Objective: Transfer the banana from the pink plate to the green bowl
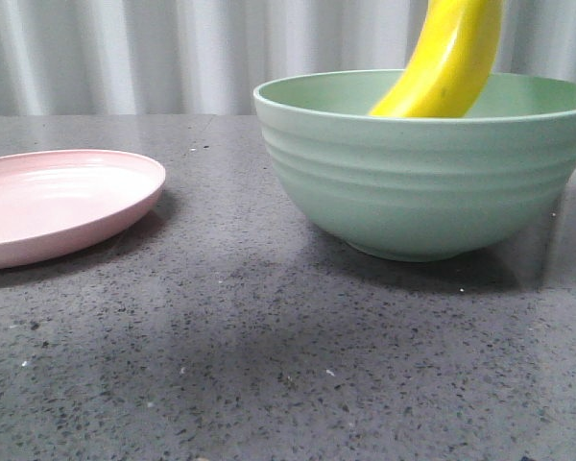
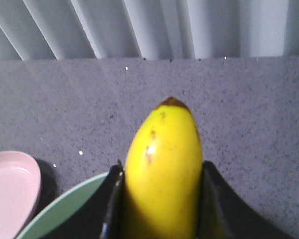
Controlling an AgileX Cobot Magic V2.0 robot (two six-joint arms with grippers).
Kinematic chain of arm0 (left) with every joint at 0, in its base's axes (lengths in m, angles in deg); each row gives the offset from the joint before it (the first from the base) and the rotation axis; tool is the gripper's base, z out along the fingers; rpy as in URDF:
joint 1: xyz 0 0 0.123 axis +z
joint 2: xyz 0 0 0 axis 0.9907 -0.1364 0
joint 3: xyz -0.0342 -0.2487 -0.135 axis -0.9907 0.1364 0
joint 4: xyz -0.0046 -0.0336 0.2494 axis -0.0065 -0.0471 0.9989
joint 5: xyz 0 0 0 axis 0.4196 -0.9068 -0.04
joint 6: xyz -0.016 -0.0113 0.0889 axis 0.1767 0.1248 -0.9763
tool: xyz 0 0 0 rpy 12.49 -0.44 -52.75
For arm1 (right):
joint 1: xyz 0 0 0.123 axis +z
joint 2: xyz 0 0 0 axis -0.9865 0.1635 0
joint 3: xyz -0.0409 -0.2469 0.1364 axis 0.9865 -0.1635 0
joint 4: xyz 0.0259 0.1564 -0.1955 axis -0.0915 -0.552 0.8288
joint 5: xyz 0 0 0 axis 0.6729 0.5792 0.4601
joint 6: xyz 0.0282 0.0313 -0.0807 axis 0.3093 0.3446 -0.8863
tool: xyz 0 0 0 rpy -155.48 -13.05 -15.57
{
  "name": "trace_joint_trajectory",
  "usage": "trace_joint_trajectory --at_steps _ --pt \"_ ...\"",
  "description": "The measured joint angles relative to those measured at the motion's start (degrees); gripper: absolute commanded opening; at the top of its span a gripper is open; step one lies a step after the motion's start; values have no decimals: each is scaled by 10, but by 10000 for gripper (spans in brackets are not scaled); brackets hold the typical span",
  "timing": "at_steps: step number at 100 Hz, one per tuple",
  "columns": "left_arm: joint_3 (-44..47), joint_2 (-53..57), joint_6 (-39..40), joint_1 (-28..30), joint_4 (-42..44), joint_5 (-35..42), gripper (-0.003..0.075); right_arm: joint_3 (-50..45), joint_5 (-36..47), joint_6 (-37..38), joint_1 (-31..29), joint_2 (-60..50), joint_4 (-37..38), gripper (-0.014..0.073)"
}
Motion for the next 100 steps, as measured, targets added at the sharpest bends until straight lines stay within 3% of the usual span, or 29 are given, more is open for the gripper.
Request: trace_joint_trajectory --at_steps 9,26,33,91,100 --pt "0 0 0 0 0 1 428 0 -6 0 0 23 1 27" --pt "0 1 0 0 0 1 428 0 -6 0 0 35 1 274" --pt "0 1 0 0 0 2 428 0 -6 0 0 35 1 317" --pt "0 1 0 0 0 4 428 0 29 0 0 -8 32 325" --pt "0 1 0 0 0 8 388 0 25 -1 0 -35 42 321"
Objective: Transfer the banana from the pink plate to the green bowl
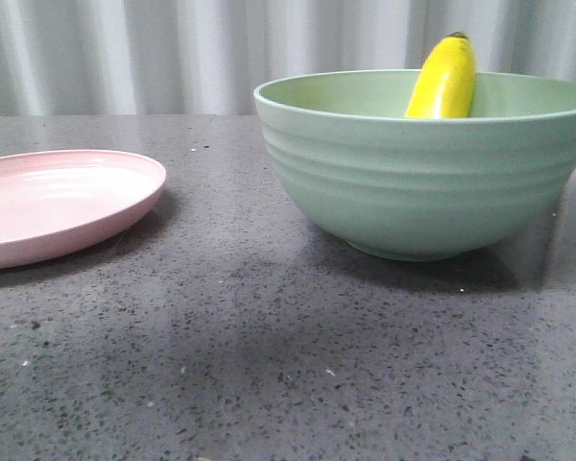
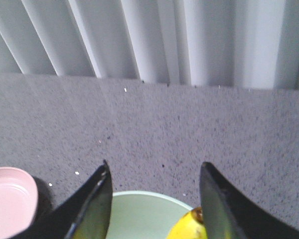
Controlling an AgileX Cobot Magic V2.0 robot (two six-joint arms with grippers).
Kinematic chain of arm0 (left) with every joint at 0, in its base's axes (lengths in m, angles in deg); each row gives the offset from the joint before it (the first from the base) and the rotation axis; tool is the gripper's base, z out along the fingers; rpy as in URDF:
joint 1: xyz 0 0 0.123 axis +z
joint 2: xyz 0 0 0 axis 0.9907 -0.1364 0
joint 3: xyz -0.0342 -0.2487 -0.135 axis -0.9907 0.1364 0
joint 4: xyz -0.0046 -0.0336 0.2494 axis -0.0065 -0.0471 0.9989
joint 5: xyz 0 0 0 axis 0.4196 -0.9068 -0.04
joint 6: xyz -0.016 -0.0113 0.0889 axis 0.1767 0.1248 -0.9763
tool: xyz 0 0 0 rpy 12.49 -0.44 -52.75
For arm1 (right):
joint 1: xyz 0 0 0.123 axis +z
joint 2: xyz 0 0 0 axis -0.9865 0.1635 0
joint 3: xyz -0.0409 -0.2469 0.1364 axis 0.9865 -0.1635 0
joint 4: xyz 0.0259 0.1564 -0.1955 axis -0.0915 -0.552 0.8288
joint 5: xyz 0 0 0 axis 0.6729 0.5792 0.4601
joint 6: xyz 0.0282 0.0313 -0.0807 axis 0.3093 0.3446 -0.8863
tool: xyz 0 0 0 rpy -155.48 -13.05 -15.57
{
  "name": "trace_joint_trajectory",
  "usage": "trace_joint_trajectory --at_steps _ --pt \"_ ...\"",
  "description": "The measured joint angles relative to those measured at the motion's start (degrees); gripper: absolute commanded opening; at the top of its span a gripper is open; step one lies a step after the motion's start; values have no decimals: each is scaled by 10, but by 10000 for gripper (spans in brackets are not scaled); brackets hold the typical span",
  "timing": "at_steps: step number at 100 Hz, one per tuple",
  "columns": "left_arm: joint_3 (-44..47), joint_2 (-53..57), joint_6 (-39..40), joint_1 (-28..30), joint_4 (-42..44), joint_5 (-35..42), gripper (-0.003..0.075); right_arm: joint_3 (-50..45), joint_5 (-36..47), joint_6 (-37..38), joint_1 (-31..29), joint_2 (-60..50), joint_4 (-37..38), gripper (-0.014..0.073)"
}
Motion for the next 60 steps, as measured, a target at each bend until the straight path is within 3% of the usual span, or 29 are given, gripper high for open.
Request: trace_joint_trajectory --at_steps 9,21,32,60 --pt "0 0 0 0 0 8 245 0 -27 0 0 -33 5 285" --pt "0 0 0 0 0 13 -18 0 -76 0 0 -78 9 102" --pt "0 2 0 0 0 14 -20 0 -118 0 0 -116 10 -71" --pt "34 52 0 1 0 47 -20 -27 -172 0 0 -202 24 -64"
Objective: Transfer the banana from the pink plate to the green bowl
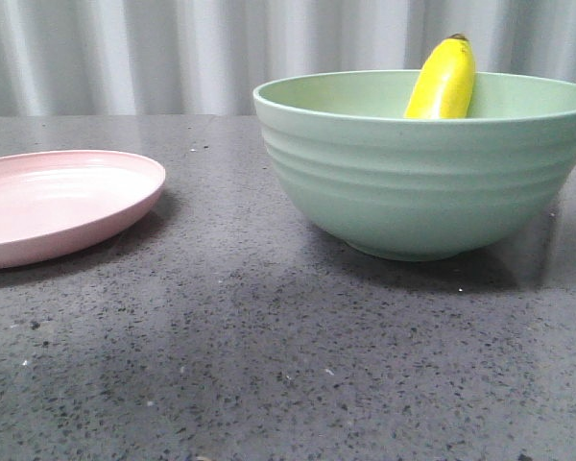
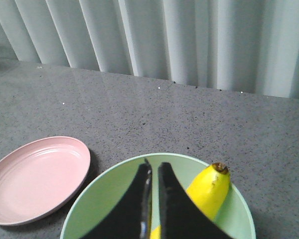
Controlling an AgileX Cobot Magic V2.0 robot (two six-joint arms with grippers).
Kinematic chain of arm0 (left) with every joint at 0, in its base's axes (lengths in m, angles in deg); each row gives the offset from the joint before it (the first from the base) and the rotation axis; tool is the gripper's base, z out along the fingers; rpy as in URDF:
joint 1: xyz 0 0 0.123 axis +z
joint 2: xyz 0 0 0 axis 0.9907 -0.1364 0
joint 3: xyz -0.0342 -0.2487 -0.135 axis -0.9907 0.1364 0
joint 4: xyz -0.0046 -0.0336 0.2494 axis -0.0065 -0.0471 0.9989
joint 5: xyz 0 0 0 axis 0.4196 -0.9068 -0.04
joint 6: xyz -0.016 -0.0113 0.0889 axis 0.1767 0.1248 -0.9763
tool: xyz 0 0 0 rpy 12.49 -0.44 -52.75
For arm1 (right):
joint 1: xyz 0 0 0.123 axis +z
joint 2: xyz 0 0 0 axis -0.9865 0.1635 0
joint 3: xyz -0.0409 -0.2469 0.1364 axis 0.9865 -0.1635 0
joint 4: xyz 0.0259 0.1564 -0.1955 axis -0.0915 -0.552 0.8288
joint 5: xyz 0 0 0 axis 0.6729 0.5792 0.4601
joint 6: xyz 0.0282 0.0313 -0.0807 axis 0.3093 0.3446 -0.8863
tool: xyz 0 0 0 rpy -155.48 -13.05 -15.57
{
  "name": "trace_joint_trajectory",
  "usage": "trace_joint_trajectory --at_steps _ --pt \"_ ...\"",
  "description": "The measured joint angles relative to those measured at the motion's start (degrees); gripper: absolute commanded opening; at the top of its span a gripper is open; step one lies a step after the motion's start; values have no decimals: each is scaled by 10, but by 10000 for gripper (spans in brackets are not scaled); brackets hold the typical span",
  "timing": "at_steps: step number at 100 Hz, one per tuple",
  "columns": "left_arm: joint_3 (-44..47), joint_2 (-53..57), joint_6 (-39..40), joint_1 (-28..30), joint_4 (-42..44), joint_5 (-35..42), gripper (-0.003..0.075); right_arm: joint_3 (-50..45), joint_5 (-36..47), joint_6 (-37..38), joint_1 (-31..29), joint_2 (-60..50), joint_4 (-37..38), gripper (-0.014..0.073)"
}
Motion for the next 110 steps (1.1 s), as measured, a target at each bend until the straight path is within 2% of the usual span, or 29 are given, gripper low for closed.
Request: trace_joint_trajectory --at_steps 38,60,85,110 --pt "196 183 0 0 -1 112 -20 -138 -9 0 0 -186 15 -64" --pt "325 316 0 0 -3 168 -20 -224 21 0 0 -320 15 -64" --pt "436 449 0 0 -1 185 -20 -291 34 0 0 -422 22 -64" --pt "493 561 -1 0 0 186 -20 -311 38 0 0 -442 32 -64"
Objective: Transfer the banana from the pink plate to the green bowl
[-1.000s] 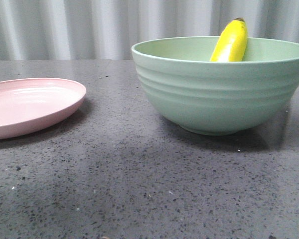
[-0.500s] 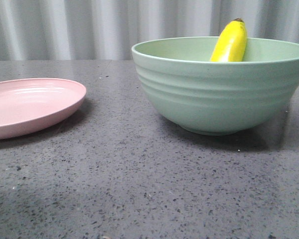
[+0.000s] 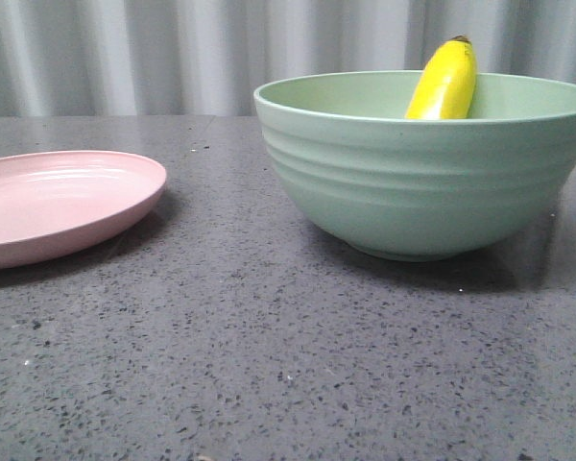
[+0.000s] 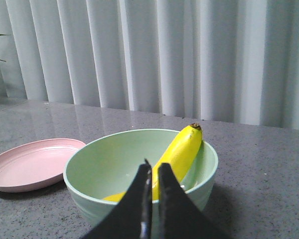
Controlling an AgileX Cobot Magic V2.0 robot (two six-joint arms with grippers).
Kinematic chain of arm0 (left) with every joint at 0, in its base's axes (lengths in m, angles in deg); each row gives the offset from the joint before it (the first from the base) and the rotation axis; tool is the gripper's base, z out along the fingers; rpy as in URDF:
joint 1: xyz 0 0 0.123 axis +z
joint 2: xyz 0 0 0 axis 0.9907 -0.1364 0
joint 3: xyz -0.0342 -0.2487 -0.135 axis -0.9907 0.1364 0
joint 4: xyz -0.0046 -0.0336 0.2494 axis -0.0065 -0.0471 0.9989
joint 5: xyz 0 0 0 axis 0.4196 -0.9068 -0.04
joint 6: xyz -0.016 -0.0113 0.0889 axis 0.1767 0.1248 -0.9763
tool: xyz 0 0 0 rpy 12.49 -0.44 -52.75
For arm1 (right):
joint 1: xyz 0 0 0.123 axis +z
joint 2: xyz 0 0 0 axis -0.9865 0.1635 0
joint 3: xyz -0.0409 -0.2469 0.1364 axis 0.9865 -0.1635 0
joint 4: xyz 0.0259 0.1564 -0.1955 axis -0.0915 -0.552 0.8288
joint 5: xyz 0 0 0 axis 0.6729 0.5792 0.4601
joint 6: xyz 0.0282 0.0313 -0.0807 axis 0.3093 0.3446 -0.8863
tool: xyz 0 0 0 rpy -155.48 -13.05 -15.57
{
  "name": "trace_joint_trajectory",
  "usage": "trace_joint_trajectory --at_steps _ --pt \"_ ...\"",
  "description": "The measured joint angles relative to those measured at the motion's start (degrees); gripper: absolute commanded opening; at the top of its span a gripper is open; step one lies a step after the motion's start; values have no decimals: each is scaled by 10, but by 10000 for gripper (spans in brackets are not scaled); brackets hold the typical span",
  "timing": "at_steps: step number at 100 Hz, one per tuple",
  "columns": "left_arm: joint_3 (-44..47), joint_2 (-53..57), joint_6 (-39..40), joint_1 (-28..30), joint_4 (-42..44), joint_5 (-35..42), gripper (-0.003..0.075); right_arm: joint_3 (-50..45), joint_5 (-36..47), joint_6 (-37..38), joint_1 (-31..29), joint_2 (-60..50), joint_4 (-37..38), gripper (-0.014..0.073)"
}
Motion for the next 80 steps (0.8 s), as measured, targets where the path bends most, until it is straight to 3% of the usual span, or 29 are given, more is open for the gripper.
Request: trace_joint_trajectory --at_steps 68,80 --pt "6 14 0 0 1 2 -20 0 0 0 0 0 2 -64" --pt "30 14 5 8 60 43 -20 0 0 0 0 0 2 -64"
